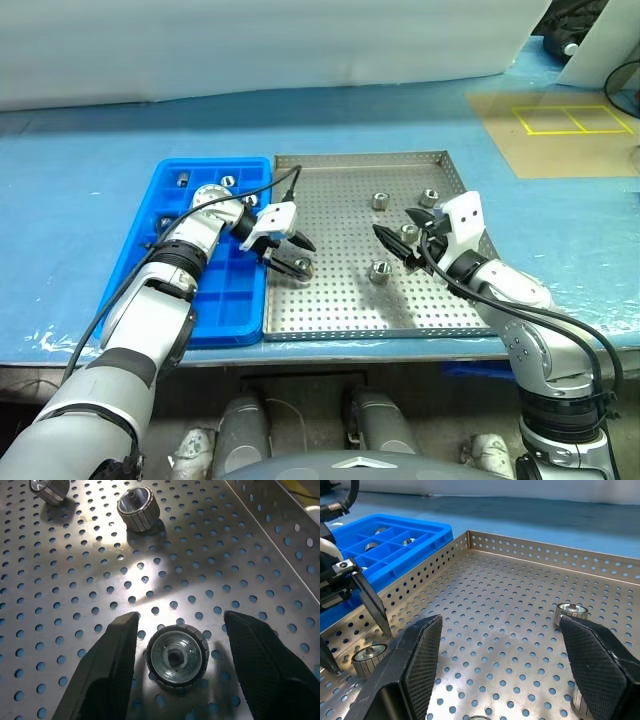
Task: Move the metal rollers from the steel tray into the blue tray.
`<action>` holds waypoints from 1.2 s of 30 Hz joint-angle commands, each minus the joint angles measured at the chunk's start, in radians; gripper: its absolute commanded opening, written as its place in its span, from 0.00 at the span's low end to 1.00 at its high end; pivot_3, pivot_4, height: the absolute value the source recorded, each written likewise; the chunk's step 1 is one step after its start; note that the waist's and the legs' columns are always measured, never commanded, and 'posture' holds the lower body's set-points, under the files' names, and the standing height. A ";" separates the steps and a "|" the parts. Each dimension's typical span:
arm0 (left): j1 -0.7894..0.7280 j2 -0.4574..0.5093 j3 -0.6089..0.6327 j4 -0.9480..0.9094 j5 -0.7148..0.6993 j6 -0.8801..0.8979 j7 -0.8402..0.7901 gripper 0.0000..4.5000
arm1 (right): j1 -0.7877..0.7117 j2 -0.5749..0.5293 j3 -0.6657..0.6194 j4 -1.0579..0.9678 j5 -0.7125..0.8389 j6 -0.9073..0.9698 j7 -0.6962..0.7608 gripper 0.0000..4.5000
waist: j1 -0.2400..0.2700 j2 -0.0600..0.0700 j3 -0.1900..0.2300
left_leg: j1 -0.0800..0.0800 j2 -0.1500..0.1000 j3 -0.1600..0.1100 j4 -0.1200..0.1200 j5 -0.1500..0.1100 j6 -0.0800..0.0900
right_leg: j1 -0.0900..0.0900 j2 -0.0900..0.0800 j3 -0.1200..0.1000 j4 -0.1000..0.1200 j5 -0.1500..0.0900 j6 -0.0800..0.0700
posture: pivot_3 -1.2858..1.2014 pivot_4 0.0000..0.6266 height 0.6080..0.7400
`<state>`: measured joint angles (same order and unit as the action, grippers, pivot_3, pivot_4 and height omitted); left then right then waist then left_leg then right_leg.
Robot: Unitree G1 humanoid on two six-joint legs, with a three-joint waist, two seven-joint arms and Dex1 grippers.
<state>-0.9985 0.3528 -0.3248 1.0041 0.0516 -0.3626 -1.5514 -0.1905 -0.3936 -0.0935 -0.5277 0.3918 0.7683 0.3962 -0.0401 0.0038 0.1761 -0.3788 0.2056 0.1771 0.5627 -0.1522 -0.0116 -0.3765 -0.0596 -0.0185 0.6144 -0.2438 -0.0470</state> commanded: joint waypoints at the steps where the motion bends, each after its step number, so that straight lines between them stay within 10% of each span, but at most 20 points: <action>1: -0.005 -0.031 -0.031 0.023 0.051 0.000 0.033 0.64 | 0.007 0.006 -0.002 -0.028 0.004 -0.022 -0.013 0.86 | 0.001 0.001 -0.001 | 0.001 0.000 0.000 0.000 0.000 0.000 | 0.002 0.000 0.000 0.000 0.000 0.000 | 0.29 0.24 1.00; 11: -0.147 -0.157 0.150 0.037 -0.130 0.159 0.022 0.64 | 0.019 0.009 0.003 -0.029 -0.002 -0.033 -0.033 0.86 | -0.003 0.000 0.000 | -0.018 -0.001 0.000 0.000 0.002 0.003 | -0.017 0.001 0.000 0.000 0.002 0.003 | 0.28 0.24 1.00; 36: -0.082 -0.414 0.075 0.237 0.060 0.110 0.354 0.64 | 0.130 -0.085 -0.183 -0.202 0.121 0.068 -0.060 0.86 | -0.034 0.000 0.000 | -0.020 0.000 0.000 0.001 0.000 0.008 | -0.015 0.000 -0.001 -0.007 0.003 0.005 | 0.25 0.24 1.00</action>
<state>-1.0698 -0.0536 -0.2590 1.2353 0.1054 -0.2539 -1.2113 -0.0603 -0.4684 -0.2583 -0.6806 0.4979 0.8394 0.3440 -0.0743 0.0042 0.1760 -0.3983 0.2051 0.1769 0.5640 -0.1526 -0.0040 -0.3914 -0.0592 -0.0190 0.6070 -0.2405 -0.0419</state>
